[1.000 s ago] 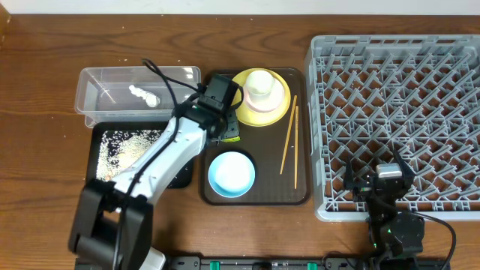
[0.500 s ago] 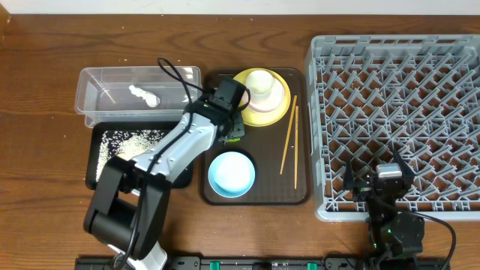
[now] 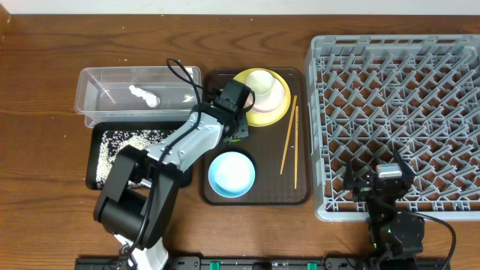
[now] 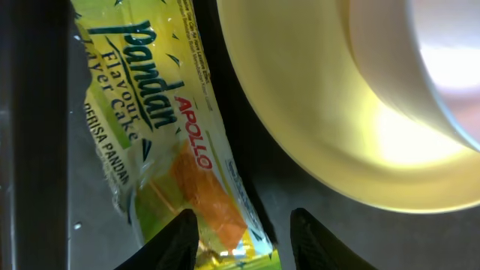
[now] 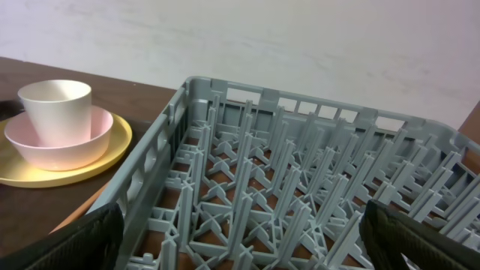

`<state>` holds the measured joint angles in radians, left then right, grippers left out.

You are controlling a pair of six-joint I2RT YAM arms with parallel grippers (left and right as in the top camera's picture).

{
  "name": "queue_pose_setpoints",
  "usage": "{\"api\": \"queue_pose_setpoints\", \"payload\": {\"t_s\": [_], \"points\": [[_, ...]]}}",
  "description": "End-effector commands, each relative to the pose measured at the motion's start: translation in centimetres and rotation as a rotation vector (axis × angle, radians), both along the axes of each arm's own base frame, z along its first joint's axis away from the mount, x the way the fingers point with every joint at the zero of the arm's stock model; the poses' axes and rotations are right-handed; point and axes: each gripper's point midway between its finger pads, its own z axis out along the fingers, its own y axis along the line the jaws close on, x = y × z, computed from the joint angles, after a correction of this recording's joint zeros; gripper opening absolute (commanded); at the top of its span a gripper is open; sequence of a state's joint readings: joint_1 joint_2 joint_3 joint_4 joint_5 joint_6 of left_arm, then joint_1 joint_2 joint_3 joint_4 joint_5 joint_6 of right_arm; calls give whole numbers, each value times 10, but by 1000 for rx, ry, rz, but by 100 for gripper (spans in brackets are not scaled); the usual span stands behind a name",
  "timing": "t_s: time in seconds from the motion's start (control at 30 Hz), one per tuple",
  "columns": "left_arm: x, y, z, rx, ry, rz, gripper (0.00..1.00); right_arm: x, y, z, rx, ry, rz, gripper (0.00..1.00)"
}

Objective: Sort waste into correct bins and load items into the dishwasher rack
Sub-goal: 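Carry the wrapper left and release it into the clear bin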

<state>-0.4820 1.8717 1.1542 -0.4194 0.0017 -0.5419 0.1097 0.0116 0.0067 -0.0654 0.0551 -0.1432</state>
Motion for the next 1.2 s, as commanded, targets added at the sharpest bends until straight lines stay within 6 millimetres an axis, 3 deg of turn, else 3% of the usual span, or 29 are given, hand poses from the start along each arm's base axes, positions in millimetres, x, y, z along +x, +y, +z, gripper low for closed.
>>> {"api": "queue_pose_setpoints", "payload": {"t_s": [0.0,0.5,0.77,0.93,1.17], "points": [[0,8,-10,50,4,7,43,0,0,0,-4,-2,3,99],[-4,16,-32,110,38,14,42,0,0,0,-4,-2,3,99],[-1,15,-29,104,27,15,19,0,0,0,-4,-2,3,99],[7,10,-5,74,-29,17,6,0,0,0,-4,-2,3,99],[14,7,59,3,-160,23,6,0,0,0,-4,-2,3,99]]}}
